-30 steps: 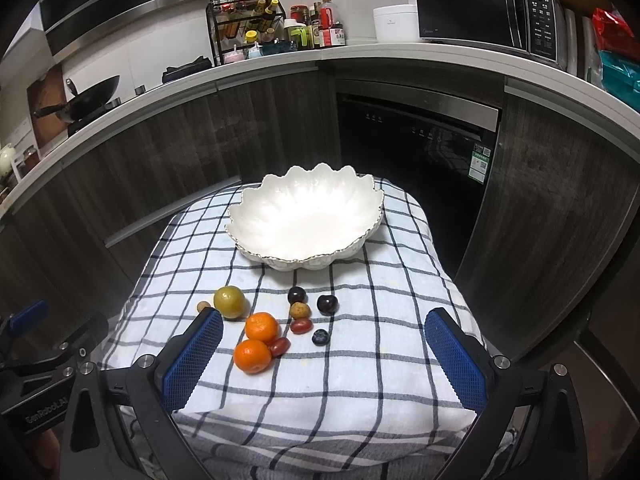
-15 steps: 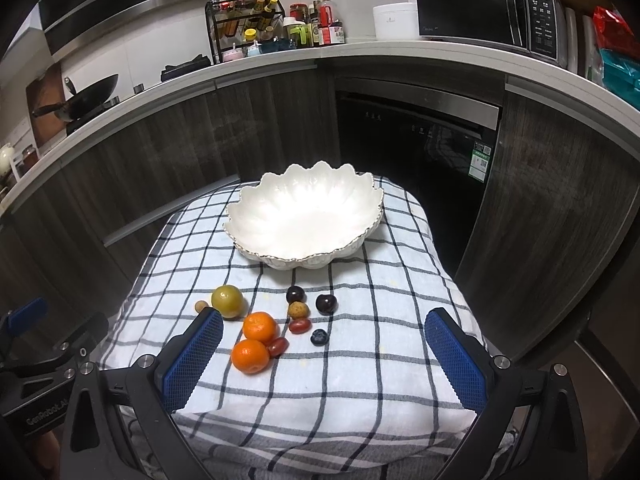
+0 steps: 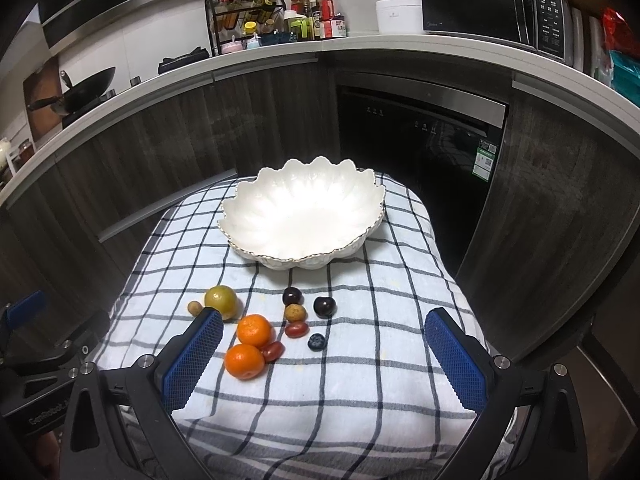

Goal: Organize fruits

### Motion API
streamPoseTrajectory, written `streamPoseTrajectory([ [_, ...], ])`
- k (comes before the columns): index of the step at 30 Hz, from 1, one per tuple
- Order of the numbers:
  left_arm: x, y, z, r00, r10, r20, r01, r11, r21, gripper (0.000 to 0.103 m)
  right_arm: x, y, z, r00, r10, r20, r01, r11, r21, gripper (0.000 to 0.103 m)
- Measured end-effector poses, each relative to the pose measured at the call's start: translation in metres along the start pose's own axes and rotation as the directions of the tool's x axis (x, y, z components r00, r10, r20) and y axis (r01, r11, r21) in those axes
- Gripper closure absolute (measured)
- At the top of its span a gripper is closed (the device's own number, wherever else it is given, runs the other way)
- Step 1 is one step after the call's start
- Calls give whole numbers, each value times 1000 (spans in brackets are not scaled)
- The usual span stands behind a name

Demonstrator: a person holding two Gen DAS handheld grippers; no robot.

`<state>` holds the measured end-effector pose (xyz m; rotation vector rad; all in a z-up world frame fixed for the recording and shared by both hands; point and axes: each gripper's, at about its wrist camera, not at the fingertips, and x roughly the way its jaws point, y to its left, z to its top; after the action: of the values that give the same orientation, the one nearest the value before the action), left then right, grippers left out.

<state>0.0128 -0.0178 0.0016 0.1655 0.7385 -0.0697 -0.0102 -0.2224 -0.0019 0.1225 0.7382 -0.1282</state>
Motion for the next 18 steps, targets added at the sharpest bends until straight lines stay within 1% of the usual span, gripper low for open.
streamPoseTrajectory([
  [8, 26, -7, 3, 999, -17, -30, 18, 999, 30, 8, 20, 3, 1, 1000, 12, -14, -12, 1000, -17, 0],
  [11, 37, -10, 3, 998, -31, -47, 33, 999, 36, 14, 30, 4, 1, 999, 24, -34, -25, 999, -22, 5],
  [15, 50, -17, 1, 996, -56, -71, 59, 997, 52, 16, 43, 3, 1, 997, 45, -62, -46, 999, -19, 12],
  [18, 56, -27, -4, 992, -84, -90, 90, 993, 70, 17, 53, 0, -2, 995, 54, -80, -56, 998, -20, 14],
])
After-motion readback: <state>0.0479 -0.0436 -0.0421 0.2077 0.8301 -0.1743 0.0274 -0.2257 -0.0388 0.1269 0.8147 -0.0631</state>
